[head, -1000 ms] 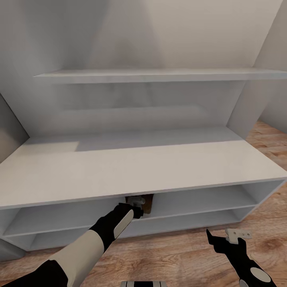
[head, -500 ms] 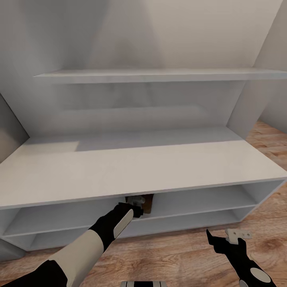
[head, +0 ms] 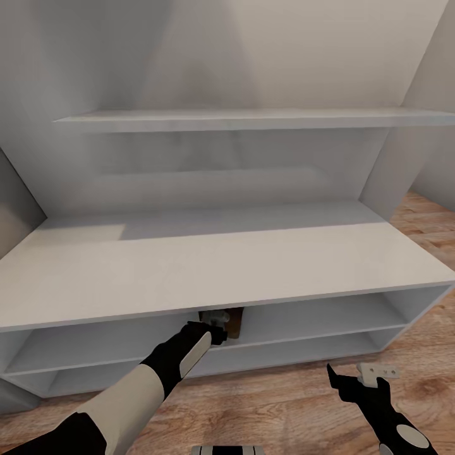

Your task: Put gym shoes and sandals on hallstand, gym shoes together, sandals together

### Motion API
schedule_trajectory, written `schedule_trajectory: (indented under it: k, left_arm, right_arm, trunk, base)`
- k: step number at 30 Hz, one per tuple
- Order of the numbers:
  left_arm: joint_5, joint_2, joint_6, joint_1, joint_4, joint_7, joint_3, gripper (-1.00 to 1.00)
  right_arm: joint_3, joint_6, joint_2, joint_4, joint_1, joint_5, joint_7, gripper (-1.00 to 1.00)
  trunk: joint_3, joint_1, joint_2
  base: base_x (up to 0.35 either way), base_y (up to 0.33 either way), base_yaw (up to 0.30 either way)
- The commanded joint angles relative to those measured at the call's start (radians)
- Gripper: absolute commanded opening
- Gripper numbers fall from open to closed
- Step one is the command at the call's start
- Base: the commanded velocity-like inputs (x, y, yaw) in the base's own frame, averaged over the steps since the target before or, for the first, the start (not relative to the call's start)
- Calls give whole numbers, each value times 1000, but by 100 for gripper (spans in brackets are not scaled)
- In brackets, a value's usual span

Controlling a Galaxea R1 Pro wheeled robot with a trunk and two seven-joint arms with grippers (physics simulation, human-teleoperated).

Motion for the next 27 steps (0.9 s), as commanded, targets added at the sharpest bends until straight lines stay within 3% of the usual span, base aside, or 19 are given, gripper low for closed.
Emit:
schedule_trajectory:
  k: [1, 16, 27]
  left_arm:
    - [0, 0, 0, 0, 0, 0, 0, 100]
    - [0, -1, 0, 0, -1, 0, -4, 100]
    - [0, -1, 0, 0, -1, 0, -4, 100]
  right_arm:
    - [0, 0, 0, 0, 0, 0, 0, 100]
    - [1, 0, 0, 0, 0, 0, 0, 100]
    - [5, 9, 0, 1, 1, 0, -1, 100]
  trunk:
    - [0, 0, 0]
    - [0, 0, 0]
    - [0, 0, 0]
  base:
    - [-32, 0, 0]
    - [-97, -22, 0]
    - [-266, -92, 0]
